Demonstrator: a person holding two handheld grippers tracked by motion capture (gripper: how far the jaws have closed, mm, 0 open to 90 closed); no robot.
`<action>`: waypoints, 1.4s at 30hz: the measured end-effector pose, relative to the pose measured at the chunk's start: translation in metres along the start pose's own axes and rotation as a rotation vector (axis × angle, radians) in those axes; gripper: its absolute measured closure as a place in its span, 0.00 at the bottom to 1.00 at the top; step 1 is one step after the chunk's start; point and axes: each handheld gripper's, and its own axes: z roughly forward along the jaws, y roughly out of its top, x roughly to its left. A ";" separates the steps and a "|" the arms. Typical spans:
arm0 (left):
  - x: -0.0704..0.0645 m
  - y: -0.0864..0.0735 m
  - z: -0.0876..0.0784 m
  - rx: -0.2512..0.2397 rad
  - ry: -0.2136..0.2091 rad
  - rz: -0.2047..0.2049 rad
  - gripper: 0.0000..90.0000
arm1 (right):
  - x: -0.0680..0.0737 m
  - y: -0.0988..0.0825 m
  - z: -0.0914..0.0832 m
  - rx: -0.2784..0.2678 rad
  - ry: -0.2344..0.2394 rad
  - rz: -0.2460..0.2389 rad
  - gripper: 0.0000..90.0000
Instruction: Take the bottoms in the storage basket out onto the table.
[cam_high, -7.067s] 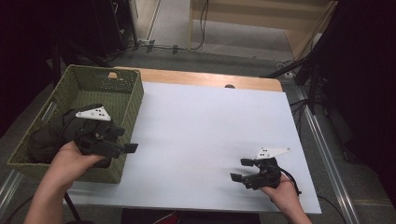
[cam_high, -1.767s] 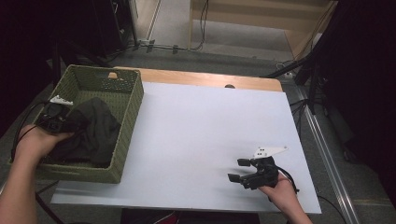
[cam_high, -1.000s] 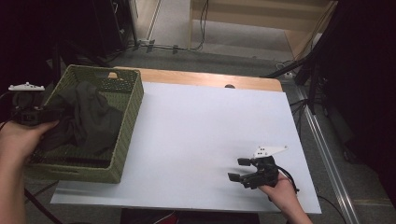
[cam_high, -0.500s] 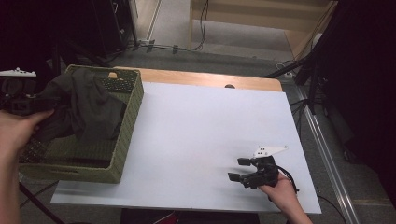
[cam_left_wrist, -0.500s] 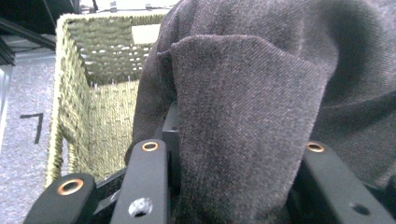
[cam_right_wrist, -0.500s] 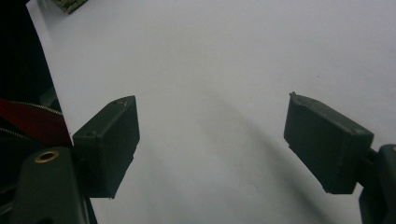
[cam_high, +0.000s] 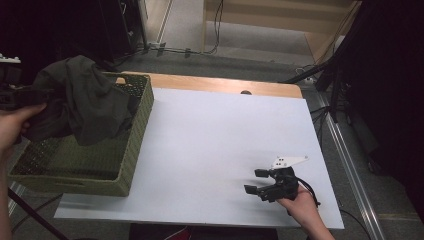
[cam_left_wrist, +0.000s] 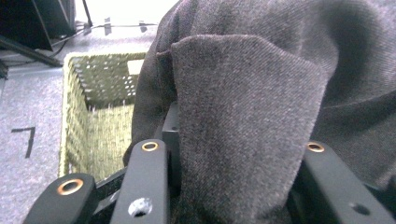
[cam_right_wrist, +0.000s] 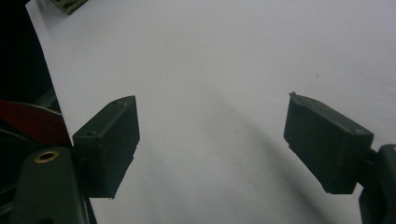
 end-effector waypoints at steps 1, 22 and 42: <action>-0.002 0.002 -0.001 -0.003 -0.001 0.006 0.70 | 0.000 0.000 0.000 0.000 -0.001 0.000 0.19; -0.050 0.041 0.008 0.001 -0.093 0.084 0.70 | 0.000 -0.001 -0.001 -0.009 -0.001 0.003 0.19; -0.090 0.062 0.033 0.013 -0.185 0.139 0.70 | 0.000 -0.005 -0.006 -0.013 -0.015 0.017 0.19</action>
